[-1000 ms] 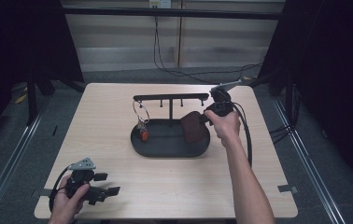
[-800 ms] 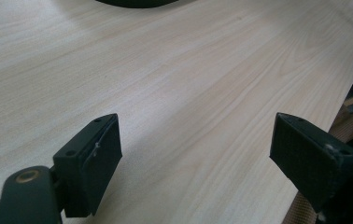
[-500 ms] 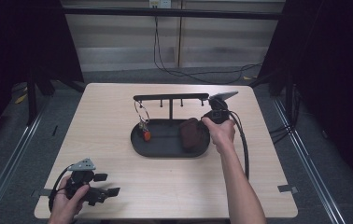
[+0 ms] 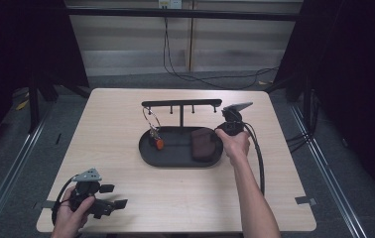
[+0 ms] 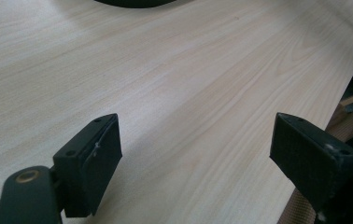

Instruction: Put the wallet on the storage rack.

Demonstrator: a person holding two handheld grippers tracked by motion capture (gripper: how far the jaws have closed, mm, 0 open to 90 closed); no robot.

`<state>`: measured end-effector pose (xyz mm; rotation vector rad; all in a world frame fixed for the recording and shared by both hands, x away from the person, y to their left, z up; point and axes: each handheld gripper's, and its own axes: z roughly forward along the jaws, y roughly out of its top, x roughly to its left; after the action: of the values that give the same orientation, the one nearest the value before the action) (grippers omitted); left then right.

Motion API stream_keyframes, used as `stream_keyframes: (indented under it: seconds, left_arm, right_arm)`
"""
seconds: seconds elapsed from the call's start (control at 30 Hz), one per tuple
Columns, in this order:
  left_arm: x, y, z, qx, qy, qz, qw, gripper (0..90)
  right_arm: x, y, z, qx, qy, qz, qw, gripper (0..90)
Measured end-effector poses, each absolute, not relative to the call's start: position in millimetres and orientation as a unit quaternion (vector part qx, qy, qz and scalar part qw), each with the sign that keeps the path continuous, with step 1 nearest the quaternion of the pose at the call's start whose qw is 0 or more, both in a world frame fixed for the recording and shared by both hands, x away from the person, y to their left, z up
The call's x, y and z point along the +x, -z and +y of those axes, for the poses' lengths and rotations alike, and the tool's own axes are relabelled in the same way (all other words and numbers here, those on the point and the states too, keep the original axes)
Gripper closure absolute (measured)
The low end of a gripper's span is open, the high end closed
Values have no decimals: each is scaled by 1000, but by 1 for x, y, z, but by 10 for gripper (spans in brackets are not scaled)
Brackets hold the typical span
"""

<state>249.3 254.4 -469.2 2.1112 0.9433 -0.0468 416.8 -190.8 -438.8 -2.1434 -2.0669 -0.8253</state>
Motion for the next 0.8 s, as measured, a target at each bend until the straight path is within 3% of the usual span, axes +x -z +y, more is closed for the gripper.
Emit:
stream_keyframes:
  seconds: [0.4,0.8]
  left_arm:
    - [249,469,255,836,23,371,403,164]
    - [250,469,256,832,19,378,406,164]
  right_arm:
    - [412,428,-196,-681,276,-679,-4,594]
    - [393,407,-194,-641,308,-702,-16,327]
